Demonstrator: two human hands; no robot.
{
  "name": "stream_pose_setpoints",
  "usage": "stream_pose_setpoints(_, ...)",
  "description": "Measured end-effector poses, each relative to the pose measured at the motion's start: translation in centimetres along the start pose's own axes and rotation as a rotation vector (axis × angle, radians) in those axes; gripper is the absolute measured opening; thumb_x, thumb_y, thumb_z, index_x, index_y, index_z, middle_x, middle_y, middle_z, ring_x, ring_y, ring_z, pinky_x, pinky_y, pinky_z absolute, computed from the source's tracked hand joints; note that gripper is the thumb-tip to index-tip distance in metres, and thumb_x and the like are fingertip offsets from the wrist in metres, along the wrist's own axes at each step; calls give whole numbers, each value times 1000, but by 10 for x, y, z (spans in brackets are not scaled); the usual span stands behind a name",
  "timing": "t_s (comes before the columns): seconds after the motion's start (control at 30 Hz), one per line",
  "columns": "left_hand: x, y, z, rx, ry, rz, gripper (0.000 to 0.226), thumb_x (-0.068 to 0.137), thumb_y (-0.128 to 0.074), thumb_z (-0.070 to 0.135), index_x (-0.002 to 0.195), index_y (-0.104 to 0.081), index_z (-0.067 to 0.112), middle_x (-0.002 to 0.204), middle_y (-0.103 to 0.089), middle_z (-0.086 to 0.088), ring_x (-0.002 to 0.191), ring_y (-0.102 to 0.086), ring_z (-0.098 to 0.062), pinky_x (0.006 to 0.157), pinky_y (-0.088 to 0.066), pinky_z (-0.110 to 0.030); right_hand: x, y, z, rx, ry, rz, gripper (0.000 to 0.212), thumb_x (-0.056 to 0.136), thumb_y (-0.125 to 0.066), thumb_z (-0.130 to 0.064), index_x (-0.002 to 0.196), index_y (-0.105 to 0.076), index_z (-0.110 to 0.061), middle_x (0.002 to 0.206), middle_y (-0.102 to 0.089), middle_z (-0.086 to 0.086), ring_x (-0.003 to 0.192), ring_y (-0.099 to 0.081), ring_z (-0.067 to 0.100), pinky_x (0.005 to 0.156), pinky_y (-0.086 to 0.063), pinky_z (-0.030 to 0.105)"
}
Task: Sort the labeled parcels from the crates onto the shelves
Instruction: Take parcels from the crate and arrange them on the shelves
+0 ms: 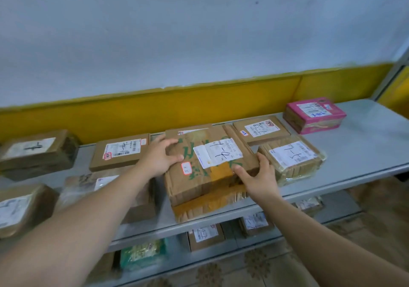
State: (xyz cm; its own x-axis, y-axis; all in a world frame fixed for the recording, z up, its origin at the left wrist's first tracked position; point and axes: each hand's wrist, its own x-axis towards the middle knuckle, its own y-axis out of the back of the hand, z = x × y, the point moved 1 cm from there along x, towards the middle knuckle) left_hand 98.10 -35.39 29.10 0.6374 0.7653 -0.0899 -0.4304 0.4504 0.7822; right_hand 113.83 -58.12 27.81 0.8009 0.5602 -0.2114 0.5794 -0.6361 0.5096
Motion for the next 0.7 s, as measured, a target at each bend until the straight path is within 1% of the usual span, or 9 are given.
stream_pose_setpoints(0.13,-13,-3,16,235,-86,35,55,92,-60,42,142,-45,26,160,-19,-5,148,-7,-25,118,-10,-42,7,-2,5,-58,41,-17,90,85,-62,-62,155,-17,-27,153,-31,5,140,-34,28,113,-35,50)
stream_pose_setpoints(0.2,-37,-14,28,317,-127,6,61,92,-52,55,146,-39,29,161,-15,0,149,-2,-23,119,-9,-44,9,2,8,-80,73,-48,90,85,-61,-64,155,-16,-28,155,-32,3,141,-33,27,114,-34,51)
stream_pose_setpoints(0.23,-51,-21,33,338,-116,-37,68,90,-48,62,148,-33,32,162,-11,3,149,2,-22,119,-8,-47,10,5,11,-89,88,-64,89,86,-60,-62,155,-15,-29,156,-31,2,142,-33,26,114,-34,50)
stream_pose_setpoints(0.3,-72,-34,40,374,-62,-137,83,84,-41,74,153,-15,37,162,2,7,148,12,-20,118,-6,-54,12,10,19,-105,119,-99,87,88,-63,-56,156,-13,-31,157,-31,1,143,-32,24,115,-33,49)
stream_pose_setpoints(0.37,-80,-42,42,475,-29,-182,92,81,-39,79,153,1,39,160,15,10,147,19,-21,116,-8,-57,15,14,28,-123,145,-143,89,88,-66,-50,156,-12,-32,156,-32,1,142,-34,23,115,-34,48)
stream_pose_setpoints(0.43,-80,-45,39,567,-40,-157,90,83,-38,78,152,6,41,160,18,8,147,20,-22,116,-11,-56,20,16,38,-139,150,-184,92,86,-69,-49,155,-11,-33,156,-34,0,142,-35,23,115,-34,48)
stream_pose_setpoints(0.5,-77,-45,34,616,-68,-127,84,87,-38,72,152,5,41,161,15,6,147,17,-22,117,-13,-52,25,16,48,-190,152,-221,92,86,-70,-47,156,-12,-30,157,-33,-1,142,-35,22,115,-35,47)
stream_pose_setpoints(0.6,-70,-40,25,643,-79,-137,79,90,-40,66,152,3,42,161,14,7,148,16,-21,118,-17,-52,33,14,64,-327,169,-290,87,86,-68,-49,155,-20,-28,155,-33,1,140,-35,24,113,-36,48)
stream_pose_setpoints(0.7,-68,-35,22,680,-87,-159,79,90,-41,65,152,3,42,161,15,7,148,16,-20,118,-17,-54,41,9,81,-505,167,-346,85,88,-63,-56,155,-21,-25,158,-29,3,143,-30,26,115,-32,46)
